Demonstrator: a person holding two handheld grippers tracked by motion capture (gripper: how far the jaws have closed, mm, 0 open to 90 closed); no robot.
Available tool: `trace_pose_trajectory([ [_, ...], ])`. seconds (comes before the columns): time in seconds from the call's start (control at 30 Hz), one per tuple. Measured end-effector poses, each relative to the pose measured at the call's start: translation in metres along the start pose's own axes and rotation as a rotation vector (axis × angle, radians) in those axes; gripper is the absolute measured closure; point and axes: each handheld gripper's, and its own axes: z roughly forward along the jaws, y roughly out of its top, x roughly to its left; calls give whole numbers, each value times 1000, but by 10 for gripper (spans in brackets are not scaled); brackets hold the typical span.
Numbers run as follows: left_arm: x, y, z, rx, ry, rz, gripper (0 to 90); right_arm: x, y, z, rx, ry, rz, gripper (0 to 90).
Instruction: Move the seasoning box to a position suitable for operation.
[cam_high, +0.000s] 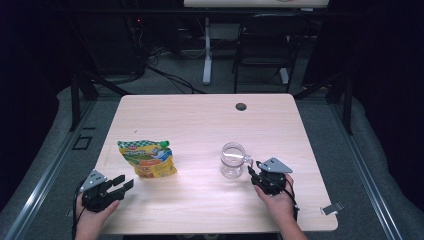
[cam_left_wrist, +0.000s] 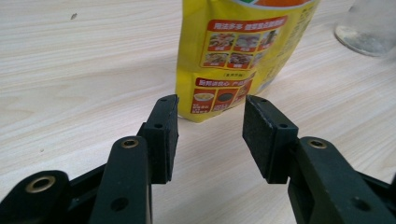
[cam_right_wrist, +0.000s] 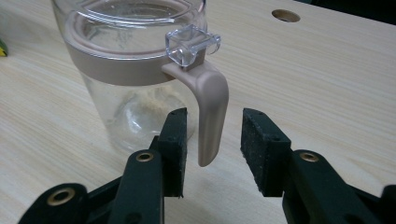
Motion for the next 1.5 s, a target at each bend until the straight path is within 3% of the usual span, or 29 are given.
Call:
trace_pose_trajectory([
  [0.27,-2,0,0,-3,-1,12,562,-2,3,8,-9,34,16,656],
  [0.43,-3,0,0,-6,-10,9,577,-5,5,12,-14,52,68,697],
  [0.57,-3,1,0,-5,-16,13,587,-5,5,12,-21,65,54,725],
  [0.77,-6,1,1,-5,-20,21,599,-4,8,13,-2,45,3,746],
  [0.93,-9,2,2,14,-37,27,611,-6,13,12,45,65,-21,747],
  [1.03,-10,2,2,14,-40,32,611,-8,14,12,46,83,0,745],
  [1.2,-11,2,3,16,-42,37,610,-8,17,11,84,108,-35,745],
  [1.5,-13,3,4,20,-51,51,610,-7,19,10,99,116,-49,746],
])
